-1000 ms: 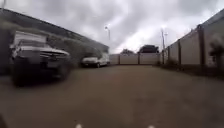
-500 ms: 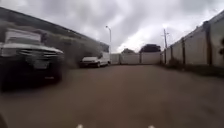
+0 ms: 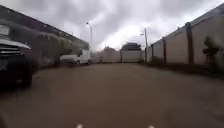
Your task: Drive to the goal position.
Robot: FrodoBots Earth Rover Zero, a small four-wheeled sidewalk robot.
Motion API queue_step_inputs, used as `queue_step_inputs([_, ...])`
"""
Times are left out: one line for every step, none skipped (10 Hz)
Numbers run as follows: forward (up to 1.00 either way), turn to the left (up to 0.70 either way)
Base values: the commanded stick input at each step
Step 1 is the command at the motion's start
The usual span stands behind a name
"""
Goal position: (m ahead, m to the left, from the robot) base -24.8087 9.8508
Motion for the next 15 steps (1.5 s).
queue_step_inputs([1.00,0.45])
queue_step_inputs([0.00,1.00])
queue_step_inputs([0.00,1.00])
queue_step_inputs([0.00,1.00])
queue_step_inputs([0.00,1.00])
queue_step_inputs([0.00,1.00])
queue_step_inputs([0.00,1.00])
queue_step_inputs([0.00,1.00])
queue_step_inputs([0.00,1.00])
queue_step_inputs([0.00,1.00])
queue_step_inputs([0.00,1.00])
queue_step_inputs([0.00,1.00])
queue_step_inputs([0.00,1.00])
queue_step_inputs([0.00,1.00])
queue_step_inputs([0.00,1.00])
